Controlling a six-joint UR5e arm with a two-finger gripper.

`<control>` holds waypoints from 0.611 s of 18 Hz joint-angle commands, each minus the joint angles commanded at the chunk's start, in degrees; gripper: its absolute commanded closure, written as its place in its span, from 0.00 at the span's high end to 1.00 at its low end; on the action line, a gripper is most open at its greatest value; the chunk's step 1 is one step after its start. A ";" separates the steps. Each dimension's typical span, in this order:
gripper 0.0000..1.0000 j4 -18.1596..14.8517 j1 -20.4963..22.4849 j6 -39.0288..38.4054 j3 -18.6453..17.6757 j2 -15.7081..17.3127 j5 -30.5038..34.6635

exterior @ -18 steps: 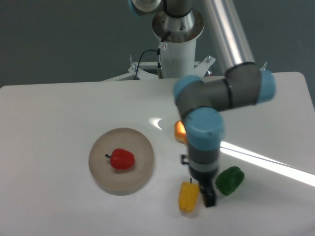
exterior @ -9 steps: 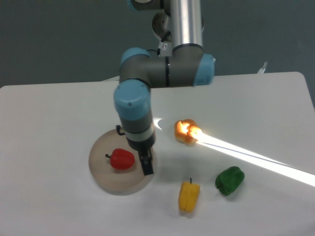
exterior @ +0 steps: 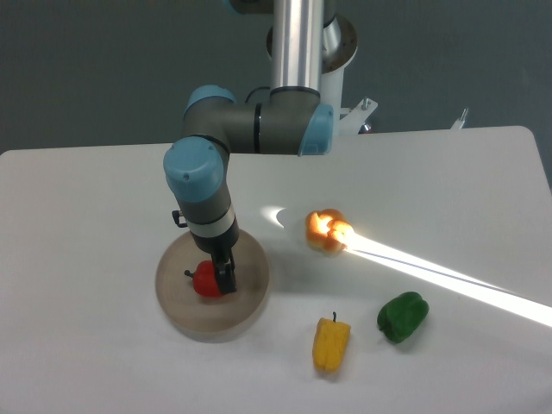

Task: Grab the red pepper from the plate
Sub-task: 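Lower the open gripper down onto the red pepper, then close the gripper around the red pepper's body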

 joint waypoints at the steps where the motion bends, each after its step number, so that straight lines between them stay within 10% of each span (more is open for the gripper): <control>1: 1.00 0.09 -0.09 -0.17 0.00 -0.26 -0.09; 11: 1.00 3.52 -1.41 0.18 0.00 -3.08 -0.18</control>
